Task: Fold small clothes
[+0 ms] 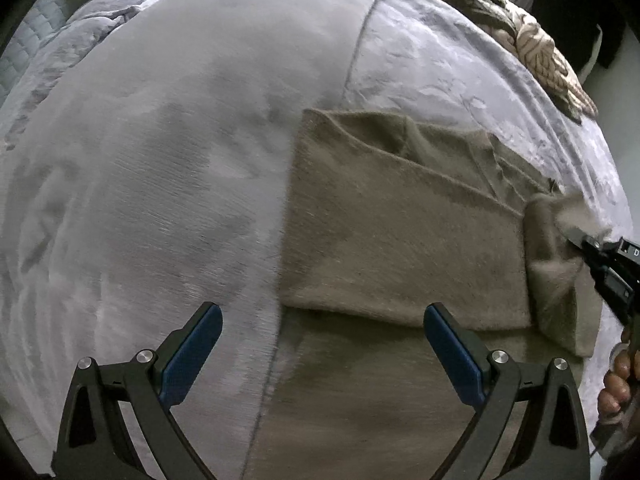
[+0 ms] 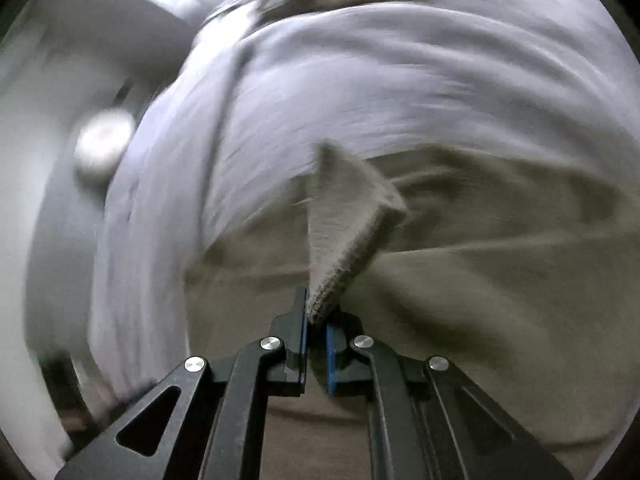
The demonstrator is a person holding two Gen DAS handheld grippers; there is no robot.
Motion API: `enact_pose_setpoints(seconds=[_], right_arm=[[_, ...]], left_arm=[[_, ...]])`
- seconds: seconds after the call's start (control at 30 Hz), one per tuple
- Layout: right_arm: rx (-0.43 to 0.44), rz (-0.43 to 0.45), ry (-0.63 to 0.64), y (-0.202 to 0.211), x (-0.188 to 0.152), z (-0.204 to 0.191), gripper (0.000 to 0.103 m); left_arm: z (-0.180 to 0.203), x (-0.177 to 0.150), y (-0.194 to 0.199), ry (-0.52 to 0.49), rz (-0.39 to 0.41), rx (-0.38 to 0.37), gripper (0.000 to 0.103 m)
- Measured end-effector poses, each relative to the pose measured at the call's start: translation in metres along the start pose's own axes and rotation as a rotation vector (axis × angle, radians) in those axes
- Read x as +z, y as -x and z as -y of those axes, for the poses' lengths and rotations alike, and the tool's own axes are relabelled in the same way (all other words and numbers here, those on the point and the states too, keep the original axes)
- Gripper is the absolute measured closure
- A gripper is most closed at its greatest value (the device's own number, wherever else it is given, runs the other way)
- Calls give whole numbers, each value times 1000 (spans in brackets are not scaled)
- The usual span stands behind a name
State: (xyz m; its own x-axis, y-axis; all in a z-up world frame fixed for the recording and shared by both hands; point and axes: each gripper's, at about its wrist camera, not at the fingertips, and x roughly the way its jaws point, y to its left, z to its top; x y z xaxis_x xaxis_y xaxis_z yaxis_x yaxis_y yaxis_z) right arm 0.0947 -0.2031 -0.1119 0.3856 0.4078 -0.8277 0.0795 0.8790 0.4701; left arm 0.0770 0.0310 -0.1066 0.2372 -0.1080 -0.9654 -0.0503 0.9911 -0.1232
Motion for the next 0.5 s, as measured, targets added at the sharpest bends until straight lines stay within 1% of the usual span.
enact_pose_setpoints(seconds=[0.03,0.1,0.17,0.2,0.23,0.27,0.3,0.33,0.4,0.5], right_arm=[[-13,-29,55,-9,-7,-13,93],[-33,-114,117,-31,-14,-33,90],[-69,-202,144,-50,-28,-41,86],[-72,-216,140,-49,-36,-40,83],[-58,-222,123,-48,-41,-37,70],[-34,-220,93,-42,-45,-32,52],[-15,-215,67,-37,-48,-24,47],[3,-206,28,-28,-52,-14,45],[18,-194,-63,-11,-63,15,45],[26,-156,-259,23,-82,72,45]], left_arm=[[-4,1,0,3,-2,-9,2],[-10,0,0,15,-7,-25,2],[-12,1,0,26,-13,-45,2],[-14,1,1,30,-15,-58,2],[-13,1,1,34,-16,-76,2],[-12,0,2,33,-17,-88,2],[-11,0,2,30,-19,-96,2],[-6,2,0,25,-20,-108,2],[5,7,-5,12,-27,-136,2],[21,12,-15,-5,-45,-177,2]])
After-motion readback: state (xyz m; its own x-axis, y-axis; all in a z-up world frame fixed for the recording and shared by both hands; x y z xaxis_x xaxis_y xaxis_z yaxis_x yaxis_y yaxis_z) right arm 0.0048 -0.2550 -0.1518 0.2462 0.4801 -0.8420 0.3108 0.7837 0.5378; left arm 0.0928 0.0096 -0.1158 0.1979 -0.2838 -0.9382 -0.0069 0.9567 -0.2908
